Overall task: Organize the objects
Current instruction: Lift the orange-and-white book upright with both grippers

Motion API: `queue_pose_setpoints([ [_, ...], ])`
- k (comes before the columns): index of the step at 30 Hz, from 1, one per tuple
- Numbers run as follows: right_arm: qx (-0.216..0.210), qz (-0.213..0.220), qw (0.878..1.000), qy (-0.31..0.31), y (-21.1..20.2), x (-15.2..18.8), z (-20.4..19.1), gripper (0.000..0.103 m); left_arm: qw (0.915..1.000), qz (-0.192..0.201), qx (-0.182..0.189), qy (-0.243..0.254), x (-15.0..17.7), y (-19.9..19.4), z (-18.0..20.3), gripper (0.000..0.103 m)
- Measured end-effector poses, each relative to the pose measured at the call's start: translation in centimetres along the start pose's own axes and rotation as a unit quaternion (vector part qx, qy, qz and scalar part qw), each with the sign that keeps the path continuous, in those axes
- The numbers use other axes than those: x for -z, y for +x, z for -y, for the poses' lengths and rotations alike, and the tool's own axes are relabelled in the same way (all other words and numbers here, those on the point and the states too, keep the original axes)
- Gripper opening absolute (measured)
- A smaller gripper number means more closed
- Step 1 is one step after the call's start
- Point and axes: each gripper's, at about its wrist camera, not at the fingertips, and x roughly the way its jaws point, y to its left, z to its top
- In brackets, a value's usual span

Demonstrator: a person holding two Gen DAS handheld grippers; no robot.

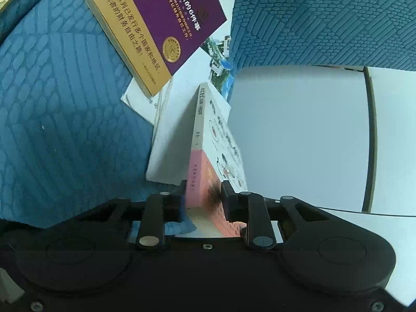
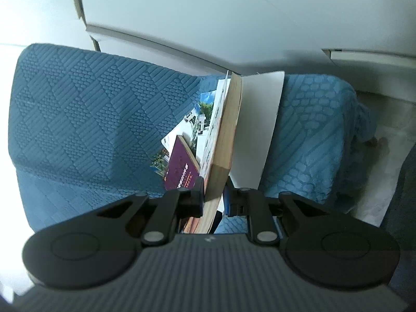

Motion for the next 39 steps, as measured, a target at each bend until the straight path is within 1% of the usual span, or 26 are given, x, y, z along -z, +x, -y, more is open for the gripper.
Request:
queue_pose_setpoints([
  [3,0.005,-0.003,1.0,-0.01,-0.4,-0.4,-0.7,0.019,0.9999,0.003,0.011,0.008,0.1,-0.4,0.9,0.016],
  [9,0.004,-0.01,0.999,-0.034,-1.7,-0.9,-3.1,0.02,0.9997,0.009,0.015,0.02,0.8,-2.1,3.1,0.017],
  [18,-0.019,-0.027,0.998,-0.052,-3.1,-0.3,-7.4,0.02,0.9981,0.031,0.03,0.044,0.6,-7.7,6.5,0.017],
  [22,-0.032,-0.038,0.997,-0.066,-3.3,0.5,-9.8,0.02,0.9971,0.047,0.037,0.047,0.2,-10.5,7.7,0.017],
  [29,-0.048,-0.062,0.993,-0.086,-3.0,2.7,-13.7,0.021,0.9951,0.076,0.048,0.042,-1.1,-16.1,8.5,0.018],
  [39,-0.07,-0.1,0.985,-0.122,-2.1,7.2,-18.8,0.021,0.9903,0.121,0.057,0.037,-3.2,-24.2,7.9,0.018],
])
